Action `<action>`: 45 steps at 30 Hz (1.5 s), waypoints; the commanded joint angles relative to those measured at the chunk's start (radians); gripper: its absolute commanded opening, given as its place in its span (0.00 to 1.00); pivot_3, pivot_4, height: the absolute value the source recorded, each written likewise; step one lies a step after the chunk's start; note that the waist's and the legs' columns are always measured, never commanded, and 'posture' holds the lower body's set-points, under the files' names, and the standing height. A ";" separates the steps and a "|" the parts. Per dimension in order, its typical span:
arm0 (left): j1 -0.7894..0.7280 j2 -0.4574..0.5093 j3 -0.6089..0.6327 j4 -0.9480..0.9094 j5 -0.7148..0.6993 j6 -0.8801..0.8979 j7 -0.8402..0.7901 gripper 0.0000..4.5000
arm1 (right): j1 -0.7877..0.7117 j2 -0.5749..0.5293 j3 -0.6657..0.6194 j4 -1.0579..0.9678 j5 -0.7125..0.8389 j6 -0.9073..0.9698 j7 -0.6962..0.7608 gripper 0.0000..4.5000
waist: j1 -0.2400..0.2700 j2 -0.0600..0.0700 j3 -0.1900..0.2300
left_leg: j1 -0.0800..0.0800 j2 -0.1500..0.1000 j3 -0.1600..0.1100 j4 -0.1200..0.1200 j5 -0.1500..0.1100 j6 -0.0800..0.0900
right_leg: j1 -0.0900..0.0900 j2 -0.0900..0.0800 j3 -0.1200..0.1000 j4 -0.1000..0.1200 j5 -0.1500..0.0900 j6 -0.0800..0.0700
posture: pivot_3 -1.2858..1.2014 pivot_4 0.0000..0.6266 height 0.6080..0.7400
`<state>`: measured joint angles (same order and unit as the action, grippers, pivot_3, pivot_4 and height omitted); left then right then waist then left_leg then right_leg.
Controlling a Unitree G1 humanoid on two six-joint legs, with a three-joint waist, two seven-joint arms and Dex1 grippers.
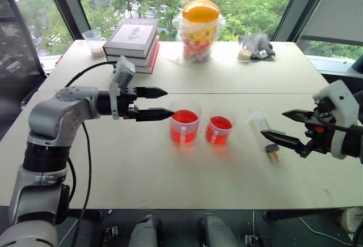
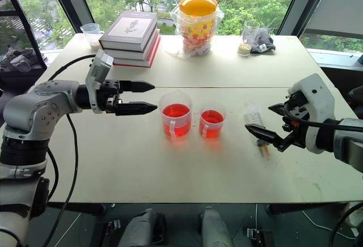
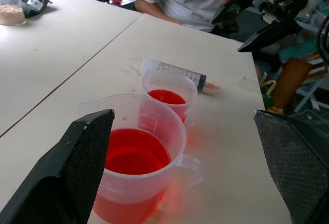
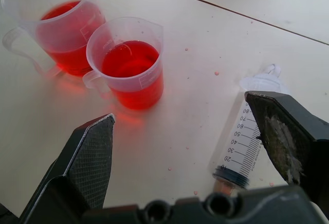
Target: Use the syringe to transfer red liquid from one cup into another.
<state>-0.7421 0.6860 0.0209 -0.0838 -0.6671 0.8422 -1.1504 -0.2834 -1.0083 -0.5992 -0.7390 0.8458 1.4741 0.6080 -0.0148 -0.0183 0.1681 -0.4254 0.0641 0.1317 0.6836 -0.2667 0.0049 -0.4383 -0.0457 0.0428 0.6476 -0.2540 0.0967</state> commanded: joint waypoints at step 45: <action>-0.019 -0.136 -0.025 0.045 0.013 -0.156 -0.002 1.00 | -0.805 -0.017 0.888 1.125 -0.244 0.095 -0.036 0.99 | -0.001 0.000 0.000 | -0.004 0.000 0.003 -0.001 0.000 0.001 | -0.006 0.000 0.002 0.000 0.001 0.000 | 0.52 0.24 1.00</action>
<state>-0.7623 0.5460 -0.0227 -0.0037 -0.6450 0.6992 -1.1547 -1.0506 -1.0215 0.2699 0.3505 0.6464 1.5958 0.5467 -0.0162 -0.0183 0.1682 -0.4302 0.0641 0.1349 0.6823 -0.2671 0.0057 -0.4444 -0.0458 0.0444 0.6472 -0.2526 0.0984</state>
